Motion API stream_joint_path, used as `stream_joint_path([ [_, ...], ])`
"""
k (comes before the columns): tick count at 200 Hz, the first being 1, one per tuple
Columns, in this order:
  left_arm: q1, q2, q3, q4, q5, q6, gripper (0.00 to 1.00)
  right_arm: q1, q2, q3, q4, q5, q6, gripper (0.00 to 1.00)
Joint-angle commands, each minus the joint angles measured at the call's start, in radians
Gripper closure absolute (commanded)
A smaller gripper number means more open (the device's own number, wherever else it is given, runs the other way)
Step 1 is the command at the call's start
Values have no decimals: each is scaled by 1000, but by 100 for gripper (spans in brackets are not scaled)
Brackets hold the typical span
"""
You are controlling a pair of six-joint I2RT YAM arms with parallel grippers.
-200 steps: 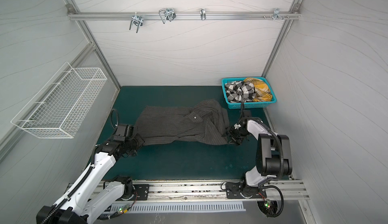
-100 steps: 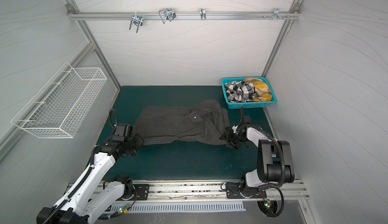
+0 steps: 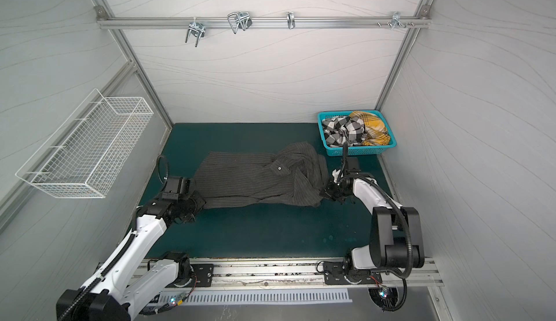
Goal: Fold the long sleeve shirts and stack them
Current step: 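Lift the grey shirt high with both grippers, stretching it out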
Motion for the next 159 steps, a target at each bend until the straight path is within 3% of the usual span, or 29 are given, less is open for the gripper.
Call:
stream_joint_path([
  [1,27,122,163,109,-100,24,100,64,5,224,-81,91,-41,100],
  [24,87,363,479,115,-133,-17,100,66,184,655,-191,84,-62,100],
  [38,124,481,737,58,-121,-66,100,55,294,1024,-267,59,-53,100],
  [62,144,563,1154,-7,-168,-98,100,20,465,1656,-392,13,-19,100],
  [72,148,576,1293,-42,-198,-100,100,-24,485,1790,-364,-53,40,100],
  [89,157,560,1402,-97,-214,-101,100,-121,392,1684,-197,-154,188,100],
  [105,158,464,1317,-92,-233,-99,100,-172,249,1448,-68,-227,241,100],
  [121,158,326,1094,-60,-233,-99,100,-171,117,1235,-86,-228,193,100],
  [142,159,172,792,-74,-140,-75,100,-165,-66,880,-133,-220,143,100],
  [159,159,66,539,-144,-81,-62,100,-104,-214,597,-221,-142,73,100],
])
